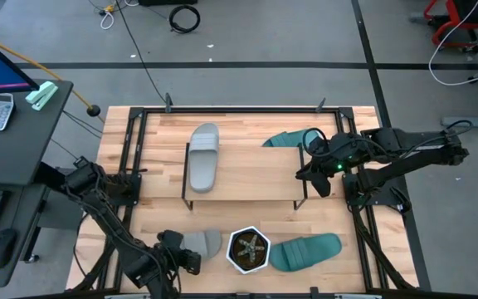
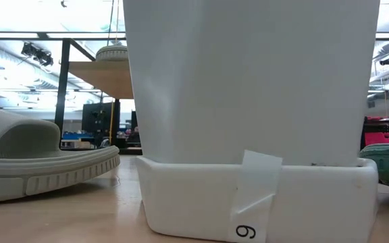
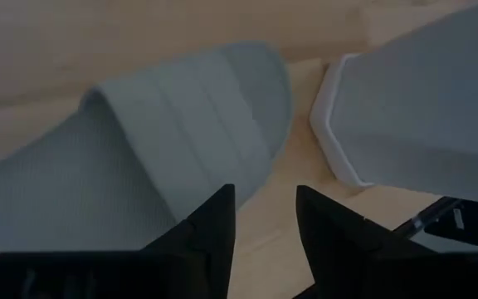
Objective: Pick and place slides into the shelf
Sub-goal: Put the gray slide on the shelf aligned with the other gray slide
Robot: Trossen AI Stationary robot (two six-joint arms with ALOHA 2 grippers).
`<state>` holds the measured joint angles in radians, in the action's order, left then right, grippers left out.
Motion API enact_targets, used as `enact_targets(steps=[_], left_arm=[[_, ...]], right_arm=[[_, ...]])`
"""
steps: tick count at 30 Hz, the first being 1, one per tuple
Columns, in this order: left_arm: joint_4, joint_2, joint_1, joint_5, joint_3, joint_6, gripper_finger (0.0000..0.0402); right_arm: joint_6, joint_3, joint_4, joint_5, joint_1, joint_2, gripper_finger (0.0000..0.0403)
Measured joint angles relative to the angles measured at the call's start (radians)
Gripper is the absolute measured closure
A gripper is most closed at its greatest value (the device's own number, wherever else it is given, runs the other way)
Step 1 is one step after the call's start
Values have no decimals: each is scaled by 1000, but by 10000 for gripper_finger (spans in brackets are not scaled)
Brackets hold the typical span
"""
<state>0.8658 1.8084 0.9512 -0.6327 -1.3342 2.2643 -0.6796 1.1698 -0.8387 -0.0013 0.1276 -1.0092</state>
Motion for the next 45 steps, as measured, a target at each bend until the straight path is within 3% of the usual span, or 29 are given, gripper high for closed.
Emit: enact_targets(steps=[5, 11, 15, 21, 26, 37, 45], left_arm=[[7, 0, 40, -85, -1, -53, 269], [24, 0, 73, -80, -2, -41, 277], [7, 0, 75, -1, -2, -35, 286], [-7, -2, 58, 204, 32, 15, 290], [-50, -2, 31, 154, 57, 27, 290], [4, -2, 9, 191, 68, 26, 311], [30, -2, -8, 131, 68, 17, 312]], right_arm=[[0, 0, 0, 0, 0, 0, 333], [2, 0, 0, 0, 0, 0, 333], [7, 0, 4, 0, 0, 0, 334], [8, 0, 5, 0, 0, 0, 334], [8, 0, 6, 0, 0, 0, 334], [-9, 0, 25, -4, 23, 0, 334], [-36, 0, 47, 4, 35, -6, 334]])
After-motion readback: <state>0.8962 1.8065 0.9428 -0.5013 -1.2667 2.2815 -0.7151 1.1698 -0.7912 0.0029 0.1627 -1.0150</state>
